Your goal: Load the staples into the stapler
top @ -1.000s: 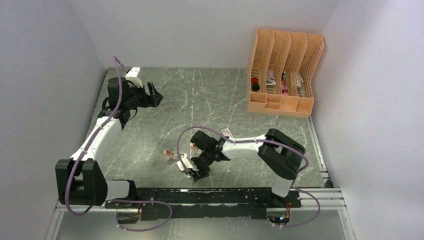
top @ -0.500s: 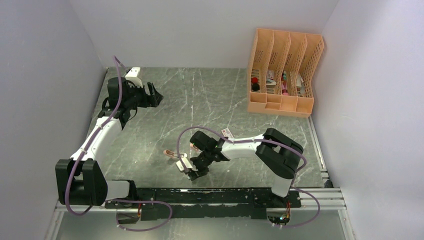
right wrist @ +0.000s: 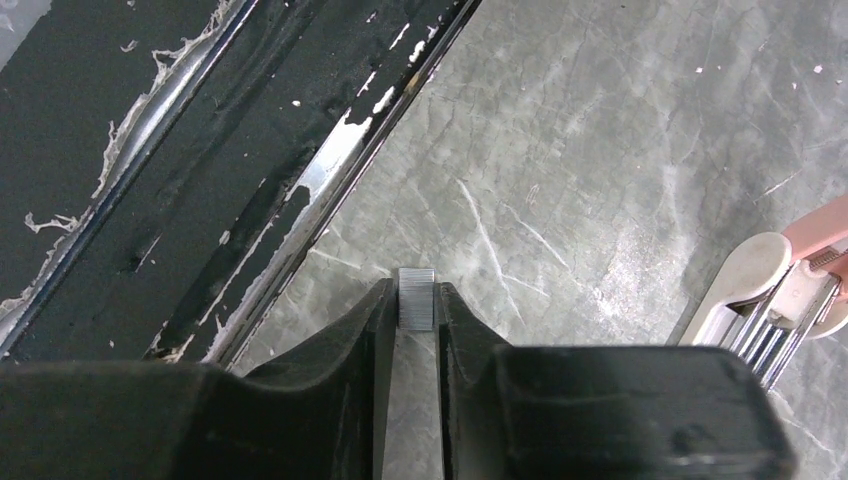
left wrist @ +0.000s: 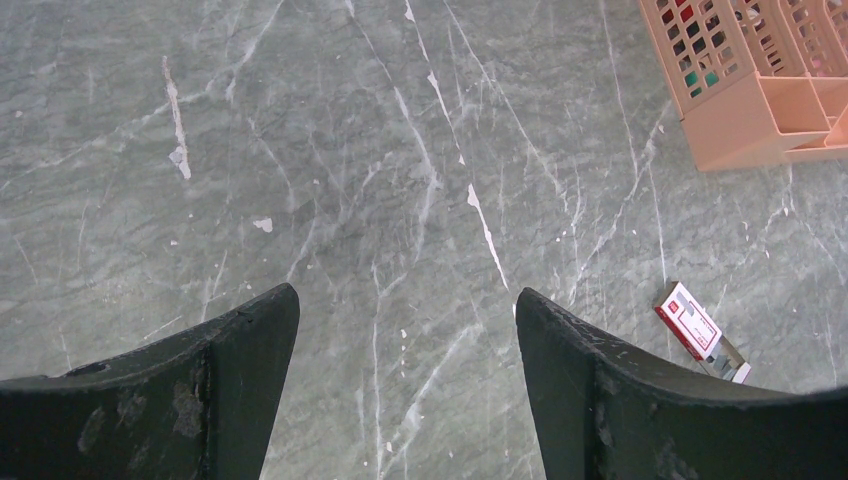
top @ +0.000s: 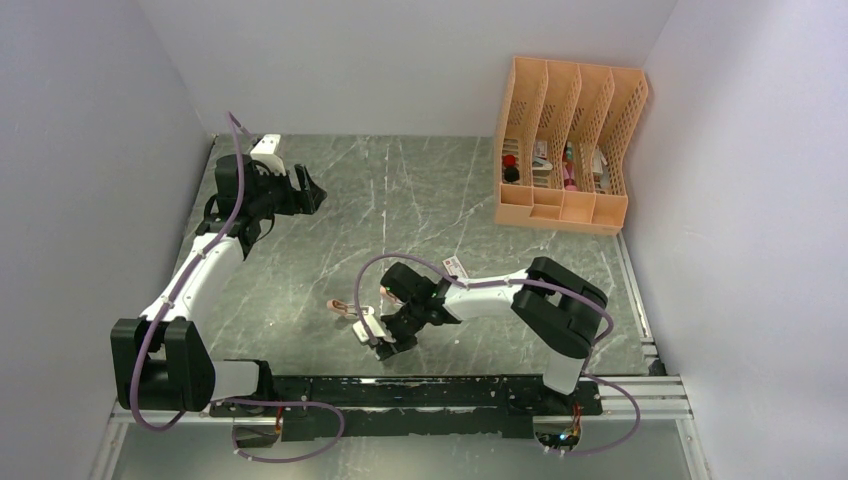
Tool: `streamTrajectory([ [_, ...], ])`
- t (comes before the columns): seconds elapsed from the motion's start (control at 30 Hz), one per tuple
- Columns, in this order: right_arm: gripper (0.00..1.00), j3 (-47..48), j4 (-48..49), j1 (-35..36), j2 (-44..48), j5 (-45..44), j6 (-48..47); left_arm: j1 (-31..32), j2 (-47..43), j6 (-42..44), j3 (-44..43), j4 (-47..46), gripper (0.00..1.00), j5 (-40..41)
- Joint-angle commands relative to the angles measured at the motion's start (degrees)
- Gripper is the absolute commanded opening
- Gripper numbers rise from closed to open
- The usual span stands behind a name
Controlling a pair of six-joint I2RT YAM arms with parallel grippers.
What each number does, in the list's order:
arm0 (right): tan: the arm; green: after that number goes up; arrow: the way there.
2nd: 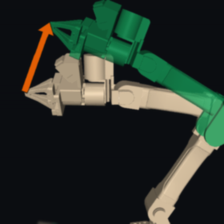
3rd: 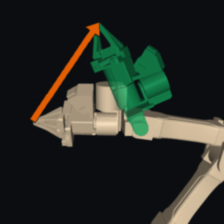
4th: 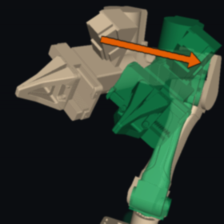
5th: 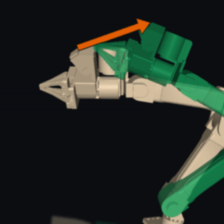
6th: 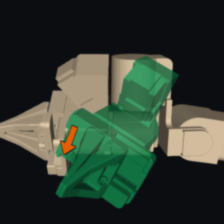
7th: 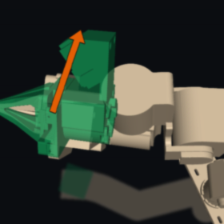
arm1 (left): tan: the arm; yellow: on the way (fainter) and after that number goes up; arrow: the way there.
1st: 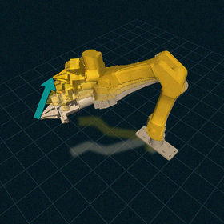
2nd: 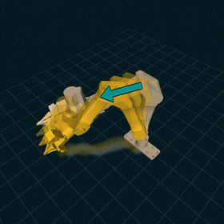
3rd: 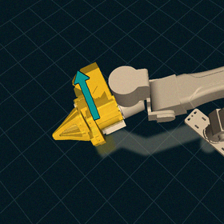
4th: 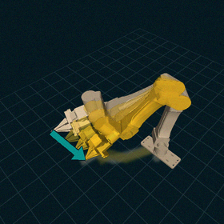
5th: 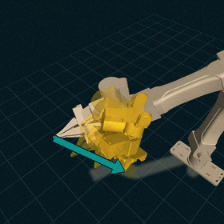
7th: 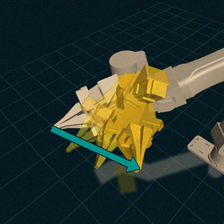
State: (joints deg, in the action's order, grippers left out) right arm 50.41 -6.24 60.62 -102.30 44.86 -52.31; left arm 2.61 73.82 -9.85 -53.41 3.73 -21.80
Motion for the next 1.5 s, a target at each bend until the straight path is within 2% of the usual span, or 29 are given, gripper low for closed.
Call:
streamTrajectory([
  [0.0, 0.21, -2.68, -0.66, 0.11, -1.25, -6.23, 0.55, -0.41, 0.00, 0.62, -0.73, -0.02, 0.84, 0.14],
  [0.1, 0.17, -3.24, 0.47, 0.11, -0.63, -6.11, 1.65, -0.43, 0.16, 0.63, -0.86, 0.07, 0.84, 0.03],
  [0.23, 0.15, -4.12, 2.44, 0.18, 1.18, -6.36, 3.48, -0.41, 0.34, 0.70, -0.82, 0.06, 0.84, 0.05],
  [0.43, 0.16, -6.14, 8.31, 0.15, 9.90, -8.16, 10.68, -0.41, 0.45, 0.79, -0.82, 0.17, 0.84, 0.18],
  [0.57, 0.16, -8.10, 8.75, 0.13, 17.73, -16.63, 17.97, -0.41, 0.62, 0.78, -0.93, 0.27, 0.84, 0.25],
  [0.77, 0.12, -11.95, 2.96, -0.37, 30.03, -35.49, 25.20, -0.41, 0.84, 0.53, -0.99, 0.29, 0.84, -0.27],
  [0.9, 0.13, -13.17, 0.43, -2.67, 33.58, -41.07, 28.20, -0.42, 0.75, 0.44, -1.22, 0.69, 0.84, -0.46],
  [1.23, 0.13, -10.51, 1.06, -10.00, 27.87, -35.26, 25.62, -0.41, 1.47, 1.18, -1.91, 2.43, 0.84, 1.41],
  [1.47, 0.13, -9.08, 1.20, -11.22, 24.71, -30.68, 24.44, -0.42, 4.31, 1.75, -3.49, 4.97, 0.83, 2.47],
])
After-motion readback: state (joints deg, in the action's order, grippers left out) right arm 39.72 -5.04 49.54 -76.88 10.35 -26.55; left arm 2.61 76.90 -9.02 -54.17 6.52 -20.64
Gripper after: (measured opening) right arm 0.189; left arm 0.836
